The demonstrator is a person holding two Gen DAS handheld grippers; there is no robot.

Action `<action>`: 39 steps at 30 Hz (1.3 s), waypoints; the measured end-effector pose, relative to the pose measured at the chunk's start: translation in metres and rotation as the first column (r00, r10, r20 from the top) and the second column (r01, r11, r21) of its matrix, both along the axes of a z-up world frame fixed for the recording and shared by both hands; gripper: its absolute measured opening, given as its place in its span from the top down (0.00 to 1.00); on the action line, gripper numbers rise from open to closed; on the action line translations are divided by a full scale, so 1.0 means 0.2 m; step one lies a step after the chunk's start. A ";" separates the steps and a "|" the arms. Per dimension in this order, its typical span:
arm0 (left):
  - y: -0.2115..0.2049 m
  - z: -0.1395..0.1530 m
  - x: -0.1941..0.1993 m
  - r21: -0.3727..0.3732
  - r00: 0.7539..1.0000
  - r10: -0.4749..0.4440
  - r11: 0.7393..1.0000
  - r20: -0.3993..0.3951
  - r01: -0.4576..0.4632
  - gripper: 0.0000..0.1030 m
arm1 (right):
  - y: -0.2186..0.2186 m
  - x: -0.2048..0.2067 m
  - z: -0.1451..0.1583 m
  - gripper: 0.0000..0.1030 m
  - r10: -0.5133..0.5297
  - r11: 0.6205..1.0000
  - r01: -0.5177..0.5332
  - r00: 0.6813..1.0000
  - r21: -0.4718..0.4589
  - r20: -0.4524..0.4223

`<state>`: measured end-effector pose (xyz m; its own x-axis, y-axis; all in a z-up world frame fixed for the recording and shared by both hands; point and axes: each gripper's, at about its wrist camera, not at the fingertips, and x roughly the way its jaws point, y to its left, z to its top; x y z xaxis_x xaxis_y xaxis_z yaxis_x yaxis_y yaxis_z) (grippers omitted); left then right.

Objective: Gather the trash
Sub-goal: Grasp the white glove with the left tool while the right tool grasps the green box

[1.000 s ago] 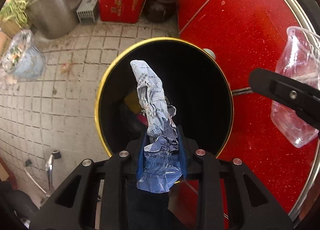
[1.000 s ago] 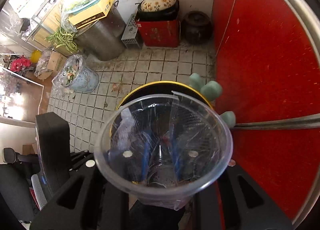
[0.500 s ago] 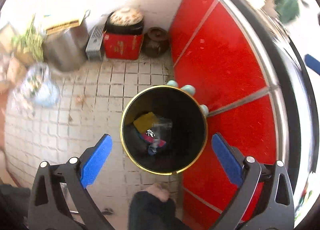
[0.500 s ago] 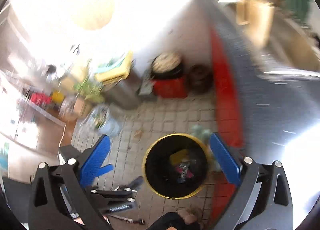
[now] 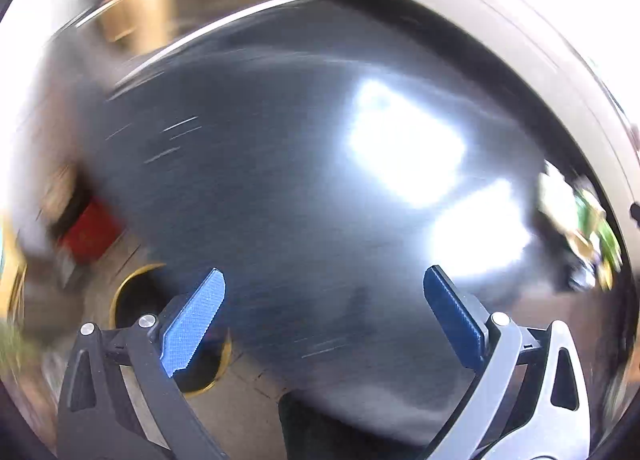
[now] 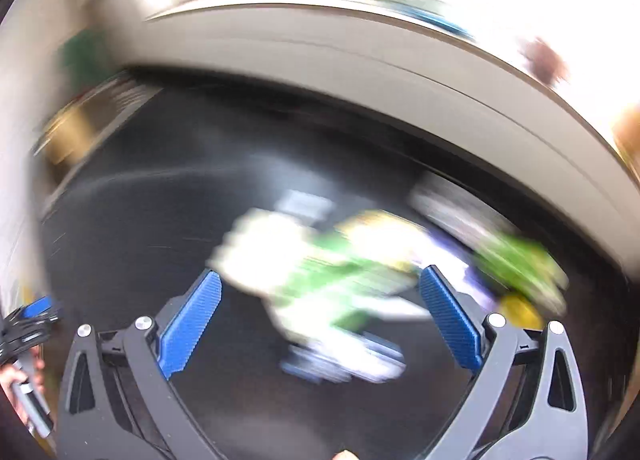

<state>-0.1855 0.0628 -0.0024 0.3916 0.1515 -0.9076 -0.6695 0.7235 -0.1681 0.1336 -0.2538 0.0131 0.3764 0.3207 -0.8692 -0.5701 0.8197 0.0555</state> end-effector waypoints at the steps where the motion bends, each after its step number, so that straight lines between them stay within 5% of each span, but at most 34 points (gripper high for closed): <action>1: -0.05 0.01 0.10 0.000 0.999 -0.052 0.999 0.003 0.052 0.06 | -0.19 0.05 -0.02 0.07 -0.090 0.996 0.090 0.996 -0.014 -0.008; 4: -0.21 0.04 0.39 0.023 0.983 -0.182 0.983 -0.006 0.182 0.06 | -0.54 0.11 -0.09 0.07 -0.254 0.967 0.252 0.967 -0.048 -0.031; 7: -0.35 0.06 0.65 0.034 0.960 -0.279 0.960 -0.018 0.279 0.06 | -0.85 0.17 -0.17 0.07 -0.420 0.907 0.415 0.904 -0.063 -0.087; 10: -0.45 0.06 0.89 0.040 0.939 -0.340 0.939 -0.044 0.342 0.06 | -1.02 0.20 -0.20 0.07 -0.505 0.862 0.506 0.855 -0.030 -0.119; 13: -0.51 0.06 1.06 0.052 0.928 -0.368 0.927 -0.064 0.372 0.06 | -1.07 0.28 -0.21 0.07 -0.520 0.853 0.521 0.846 -0.017 -0.119; 20: -0.58 -0.05 1.36 0.039 0.905 -0.404 0.910 -0.133 0.412 0.06 | -0.99 0.49 -0.29 0.07 -0.459 0.887 0.462 0.874 -0.025 -0.159; 24: -0.62 -0.12 1.42 0.020 0.886 -0.434 0.896 -0.163 0.443 0.06 | -0.79 0.64 -0.39 0.07 -0.257 0.965 0.243 0.950 -0.098 -0.176; 28: -0.65 -0.19 1.46 -0.033 0.875 -0.451 0.891 -0.176 0.453 0.05 | -0.60 0.74 -0.47 0.07 -0.064 0.970 0.039 0.993 -0.242 -0.097; 36: -0.74 -0.24 1.57 0.022 0.843 -0.490 0.862 -0.223 0.507 0.05 | -0.47 0.91 -0.58 0.07 0.051 0.967 -0.076 0.993 -0.242 -0.108; 39: -0.75 -0.25 1.56 0.027 0.851 -0.481 0.867 -0.209 0.497 0.07 | -0.46 0.92 -0.56 0.26 0.054 0.978 -0.074 0.993 -0.196 -0.109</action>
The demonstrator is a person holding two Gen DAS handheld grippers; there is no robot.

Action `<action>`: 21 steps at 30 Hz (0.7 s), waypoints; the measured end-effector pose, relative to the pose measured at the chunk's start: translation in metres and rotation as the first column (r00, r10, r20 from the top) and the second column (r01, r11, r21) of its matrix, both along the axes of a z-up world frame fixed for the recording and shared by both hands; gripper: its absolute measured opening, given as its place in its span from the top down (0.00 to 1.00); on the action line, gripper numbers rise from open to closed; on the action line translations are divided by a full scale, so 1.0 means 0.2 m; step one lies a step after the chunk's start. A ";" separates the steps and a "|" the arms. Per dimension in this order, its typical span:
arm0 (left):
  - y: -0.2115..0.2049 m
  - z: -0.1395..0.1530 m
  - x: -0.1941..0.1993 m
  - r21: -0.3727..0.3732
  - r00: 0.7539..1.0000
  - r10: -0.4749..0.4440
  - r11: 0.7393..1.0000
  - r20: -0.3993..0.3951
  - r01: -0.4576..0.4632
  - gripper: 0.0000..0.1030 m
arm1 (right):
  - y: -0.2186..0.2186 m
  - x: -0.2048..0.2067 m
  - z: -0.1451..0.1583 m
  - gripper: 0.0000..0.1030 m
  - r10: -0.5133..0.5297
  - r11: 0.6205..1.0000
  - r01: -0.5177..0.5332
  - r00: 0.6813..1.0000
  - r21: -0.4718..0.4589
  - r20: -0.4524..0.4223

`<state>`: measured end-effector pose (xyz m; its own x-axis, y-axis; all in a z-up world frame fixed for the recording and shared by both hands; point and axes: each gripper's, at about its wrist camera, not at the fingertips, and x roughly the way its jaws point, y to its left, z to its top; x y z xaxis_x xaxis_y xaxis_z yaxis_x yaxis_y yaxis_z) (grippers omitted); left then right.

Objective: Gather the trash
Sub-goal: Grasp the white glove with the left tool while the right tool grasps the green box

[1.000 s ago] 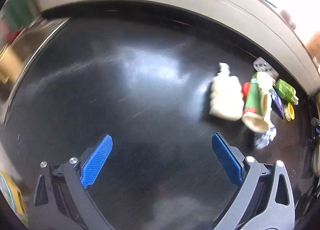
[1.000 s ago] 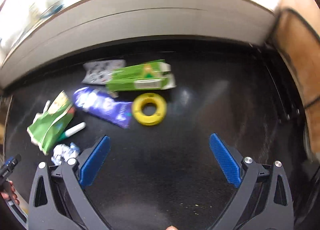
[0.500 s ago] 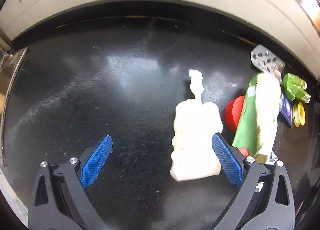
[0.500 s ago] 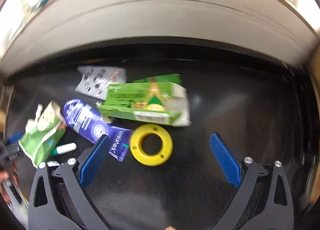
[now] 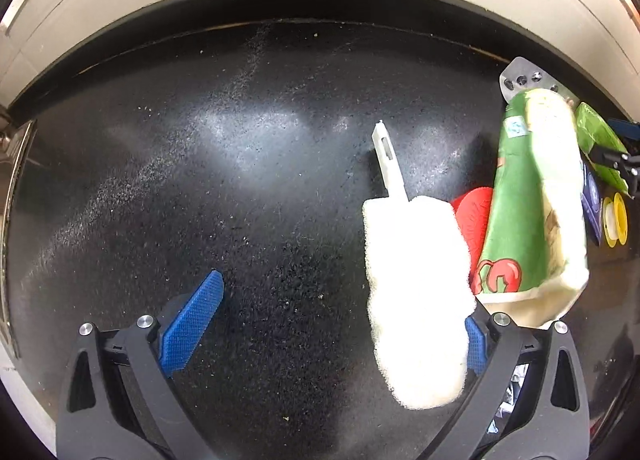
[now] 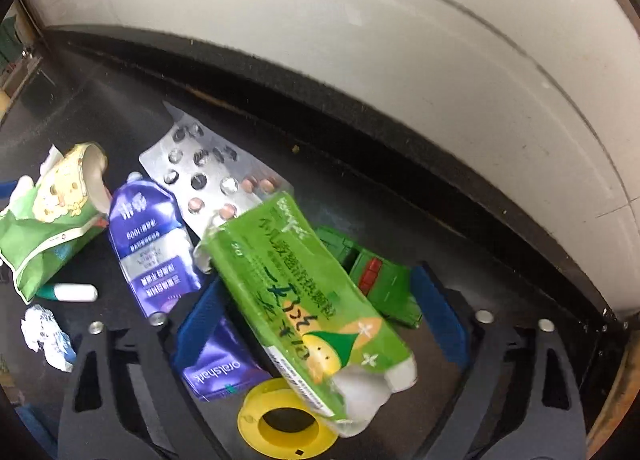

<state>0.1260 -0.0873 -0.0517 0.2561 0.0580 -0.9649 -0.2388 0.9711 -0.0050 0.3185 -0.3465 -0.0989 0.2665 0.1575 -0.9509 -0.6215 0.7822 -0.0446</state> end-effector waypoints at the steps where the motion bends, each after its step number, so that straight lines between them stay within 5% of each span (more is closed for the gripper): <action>1: 0.01 0.01 -0.01 -0.004 1.000 0.004 1.000 0.011 -0.004 0.18 | -0.01 0.00 0.02 0.39 -0.012 1.000 0.012 1.000 0.015 0.006; 2: 0.00 0.04 -0.03 -0.002 0.999 -0.005 1.000 0.037 0.005 0.29 | -0.01 0.00 0.04 0.41 -0.025 0.999 0.025 1.000 0.027 0.007; 3: 0.00 0.07 -0.03 -0.012 0.998 -0.020 1.000 0.056 0.021 0.59 | -0.02 -0.01 0.06 0.48 -0.041 0.998 0.041 0.999 0.047 0.004; 4: 0.00 0.08 -0.03 -0.031 0.998 -0.022 0.999 0.056 0.024 0.76 | -0.04 -0.01 0.07 0.49 -0.057 0.996 0.057 0.998 0.069 -0.001; 12: 0.03 0.16 -0.08 -0.097 0.998 0.003 0.995 0.067 0.003 0.78 | -0.30 -0.02 0.22 0.55 -0.233 0.948 0.235 0.972 0.215 -0.035; 21: 0.03 0.26 -0.16 -0.098 0.998 0.020 0.995 0.064 -0.014 0.79 | -0.66 -0.04 0.19 0.56 -0.401 0.886 0.414 0.910 0.209 -0.104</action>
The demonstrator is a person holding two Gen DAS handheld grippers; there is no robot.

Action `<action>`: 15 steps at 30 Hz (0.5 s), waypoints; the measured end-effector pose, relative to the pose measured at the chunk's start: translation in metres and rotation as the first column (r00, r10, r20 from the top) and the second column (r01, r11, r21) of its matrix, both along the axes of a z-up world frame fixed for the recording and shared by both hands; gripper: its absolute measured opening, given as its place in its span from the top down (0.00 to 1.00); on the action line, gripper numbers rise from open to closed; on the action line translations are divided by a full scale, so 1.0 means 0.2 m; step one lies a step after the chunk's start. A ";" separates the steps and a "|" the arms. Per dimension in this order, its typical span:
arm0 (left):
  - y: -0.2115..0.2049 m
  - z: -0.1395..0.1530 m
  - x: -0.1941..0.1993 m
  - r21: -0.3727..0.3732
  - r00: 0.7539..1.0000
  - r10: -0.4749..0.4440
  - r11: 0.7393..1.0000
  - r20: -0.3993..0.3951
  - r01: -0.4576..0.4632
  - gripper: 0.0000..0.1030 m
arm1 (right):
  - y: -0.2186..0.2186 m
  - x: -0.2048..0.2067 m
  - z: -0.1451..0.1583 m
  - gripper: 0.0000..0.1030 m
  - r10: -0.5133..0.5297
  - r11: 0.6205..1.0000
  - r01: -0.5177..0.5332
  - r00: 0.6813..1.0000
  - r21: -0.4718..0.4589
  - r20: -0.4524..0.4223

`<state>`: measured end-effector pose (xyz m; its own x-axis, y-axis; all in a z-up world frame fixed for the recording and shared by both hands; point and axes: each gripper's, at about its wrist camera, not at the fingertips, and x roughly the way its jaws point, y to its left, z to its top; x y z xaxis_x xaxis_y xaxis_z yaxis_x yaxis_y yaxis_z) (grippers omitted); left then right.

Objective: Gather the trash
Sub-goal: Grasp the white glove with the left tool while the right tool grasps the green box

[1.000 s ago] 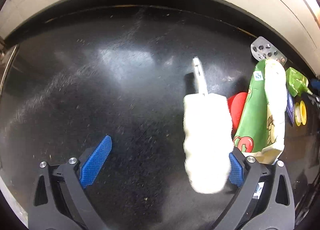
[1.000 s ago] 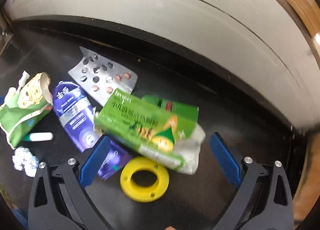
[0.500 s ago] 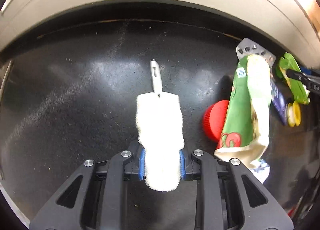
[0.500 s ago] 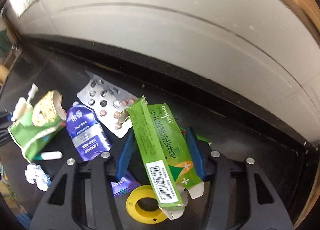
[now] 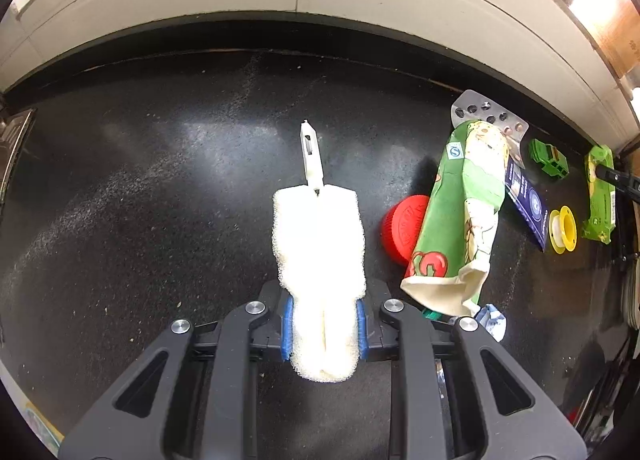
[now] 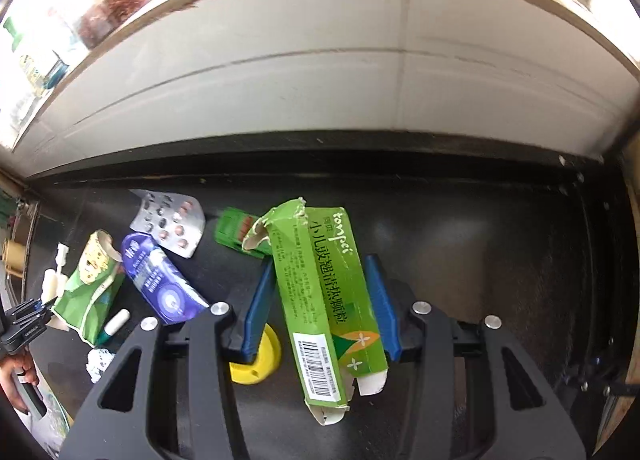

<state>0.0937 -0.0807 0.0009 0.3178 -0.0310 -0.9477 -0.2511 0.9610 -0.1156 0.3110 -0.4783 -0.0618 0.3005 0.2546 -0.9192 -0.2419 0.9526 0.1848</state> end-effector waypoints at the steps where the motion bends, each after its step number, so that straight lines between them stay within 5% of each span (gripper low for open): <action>1: 0.00 0.00 -0.01 -0.002 1.000 0.002 1.000 -0.003 -0.002 0.79 | 0.00 -0.01 -0.01 0.56 -0.014 1.000 0.014 1.000 -0.002 -0.007; 15: 0.02 0.10 -0.24 -0.008 0.999 -0.035 0.999 -0.001 0.035 0.79 | -0.24 -0.32 -0.01 0.57 -0.157 0.987 0.157 0.988 0.019 -0.014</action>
<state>0.0461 -0.0766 0.0212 0.3150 -0.0494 -0.9478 -0.2179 0.9682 -0.1228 0.2463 -0.5256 -0.0639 0.3268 0.2240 -0.9182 -0.0874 0.9745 0.2066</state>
